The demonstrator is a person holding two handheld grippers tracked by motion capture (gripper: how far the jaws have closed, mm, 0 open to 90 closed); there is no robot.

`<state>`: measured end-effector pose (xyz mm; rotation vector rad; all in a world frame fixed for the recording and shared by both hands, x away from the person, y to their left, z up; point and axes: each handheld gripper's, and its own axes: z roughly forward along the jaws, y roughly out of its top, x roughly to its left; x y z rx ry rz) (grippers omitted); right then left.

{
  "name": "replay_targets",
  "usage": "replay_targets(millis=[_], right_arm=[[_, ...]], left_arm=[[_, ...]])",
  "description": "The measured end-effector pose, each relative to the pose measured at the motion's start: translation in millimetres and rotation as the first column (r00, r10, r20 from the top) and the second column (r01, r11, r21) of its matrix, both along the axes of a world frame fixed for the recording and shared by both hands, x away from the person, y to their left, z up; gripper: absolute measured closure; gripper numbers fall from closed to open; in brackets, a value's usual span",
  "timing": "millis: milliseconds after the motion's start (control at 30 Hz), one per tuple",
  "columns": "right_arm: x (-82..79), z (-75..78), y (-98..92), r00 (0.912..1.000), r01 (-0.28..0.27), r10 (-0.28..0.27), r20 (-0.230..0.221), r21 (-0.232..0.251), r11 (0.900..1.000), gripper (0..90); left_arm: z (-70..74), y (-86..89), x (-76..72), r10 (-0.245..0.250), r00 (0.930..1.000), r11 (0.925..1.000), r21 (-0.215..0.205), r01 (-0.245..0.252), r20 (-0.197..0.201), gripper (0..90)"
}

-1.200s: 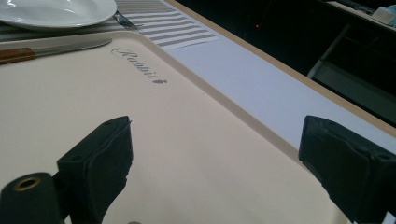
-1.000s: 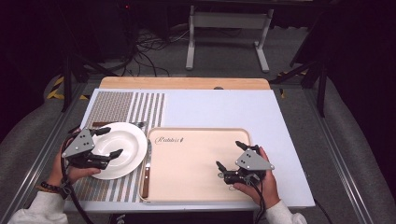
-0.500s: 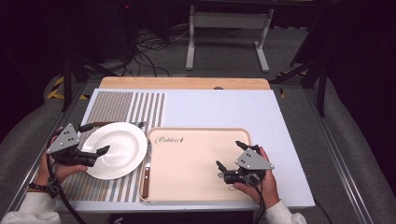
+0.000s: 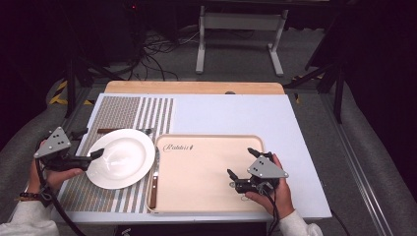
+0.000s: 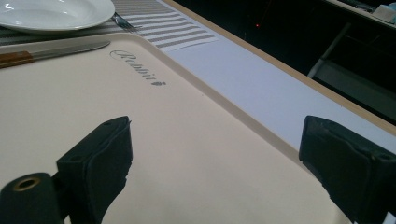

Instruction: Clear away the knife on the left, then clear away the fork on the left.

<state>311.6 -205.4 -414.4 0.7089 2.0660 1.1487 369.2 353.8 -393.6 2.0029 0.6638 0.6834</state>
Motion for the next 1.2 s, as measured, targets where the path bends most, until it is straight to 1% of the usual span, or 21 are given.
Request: replay_targets(millis=[33,167,200,233,267,433,500,533,600,633,667,733,767,800,833,900,1033,1100,1133,1167,1200], right_arm=[[0.3,0.4,-0.2,1.0000,0.002,-0.002,0.000,0.001,1.000,10.8],[0.8,1.7,-0.8,1.0000,0.005,-0.005,0.000,0.002,1.000,11.1],[0.6,2.6,-1.4,1.0000,0.005,-0.005,0.000,0.010,1.000,11.4],[0.9,2.8,-1.8,1.0000,0.006,-0.006,-0.001,0.011,1.000,11.3],[1.6,2.8,-2.1,1.0000,0.009,-0.009,-0.004,0.011,1.000,11.3],[5.0,2.8,-3.7,0.9998,0.016,-0.016,-0.011,0.018,1.000,11.4],[6.0,2.8,-3.9,0.9997,0.020,-0.020,-0.016,0.018,1.000,11.4],[6.4,2.6,-4.0,0.9996,0.021,-0.020,-0.017,0.015,1.000,11.4],[8.0,1.9,-5.6,0.9994,0.023,-0.023,-0.027,0.023,0.999,11.5],[8.4,1.4,-6.3,0.9992,0.029,-0.028,-0.029,0.018,0.999,11.5],[8.7,0.5,-7.2,0.9990,0.031,-0.030,-0.034,0.018,0.999,11.5],[9.1,-0.8,-8.4,0.9985,0.035,-0.034,-0.043,0.016,0.999,11.5],[8.8,-1.2,-9.0,0.9984,0.035,-0.035,-0.044,0.012,0.999,11.5],[8.5,-1.4,-9.7,0.9983,0.036,-0.035,-0.047,0.014,0.999,11.5],[8.2,-1.4,-10.7,0.9981,0.041,-0.040,-0.046,0.011,0.999,11.5],[7.3,-0.7,-12.0,0.9979,0.050,-0.050,-0.042,0.009,0.999,11.6],[4.1,0.9,-13.2,0.9976,0.065,-0.065,-0.025,0.010,0.998,11.9],[2.3,1.2,-13.2,0.9974,0.069,-0.069,-0.021,0.010,0.998,12.0],[1.1,1.1,-13.1,0.9976,0.067,-0.067,-0.020,0.003,0.998,12.0],[0.5,0.9,-13.0,0.9976,0.067,-0.067,-0.019,0.000,0.998,12.0],[-0.2,0.7,-13.1,0.9974,0.070,-0.070,-0.017,-0.002,0.998,11.9]], left_arm=[[0.6,1.8,1.5,0.008,1.0000,1.0000,0.005,-0.008,0.000,11.9],[0.9,9.7,12.3,0.023,0.9996,0.9994,0.025,-0.023,-0.018,13.7],[0.8,10.6,14.9,0.026,0.9994,0.9992,0.029,-0.026,-0.023,16.7],[1.3,12.9,24.0,0.038,0.9985,0.9973,0.065,-0.035,-0.039,16.7],[1.3,12.9,24.0,0.038,0.9985,0.9973,0.065,-0.035,-0.039,16.8],[5.1,21.0,51.4,0.030,0.9956,0.9953,0.094,-0.022,-0.089,19.5],[2.1,20.5,63.3,0.029,0.9932,0.9903,0.138,-0.013,-0.113,20.2],[-0.5,20.0,71.2,0.027,0.9893,0.9866,0.163,-0.004,-0.143,21.1],[-3.9,19.4,82.3,0.045,0.9855,0.9774,0.211,-0.009,-0.164,21.1],[-5.0,20.9,88.9,0.046,0.9832,0.9766,0.215,-0.007,-0.176,21.1],[-5.0,20.9,88.9,0.046,0.9832,0.9766,0.215,-0.007,-0.176,21.1],[-8.3,22.1,103.1,0.050,0.9769,0.9763,0.216,-0.004,-0.208,21.1],[-9.9,21.5,107.6,0.050,0.9744,0.9715,0.237,0.004,-0.219,21.1],[-13.1,20.1,113.2,0.061,0.9725,0.9634,0.268,0.001,-0.225,21.3],[-13.1,20.1,113.2,0.061,0.9725,0.9634,0.268,0.001,-0.225,21.6],[-19.0,17.6,120.9,0.076,0.9627,0.9537,0.301,0.006,-0.260,21.5],[-28.9,14.2,131.7,0.082,0.9546,0.9500,0.312,0.012,-0.286,21.5],[-34.4,12.9,136.0,0.094,0.9488,0.9402,0.340,0.015,-0.302,21.6],[-36.4,12.8,137.5,0.092,0.9463,0.9402,0.340,0.020,-0.310,21.6],[-38.3,12.8,138.7,0.088,0.9439,0.9438,0.330,0.023,-0.318,21.5],[-39.1,12.7,139.3,0.084,0.9443,0.9472,0.320,0.024,-0.318,21.6]])
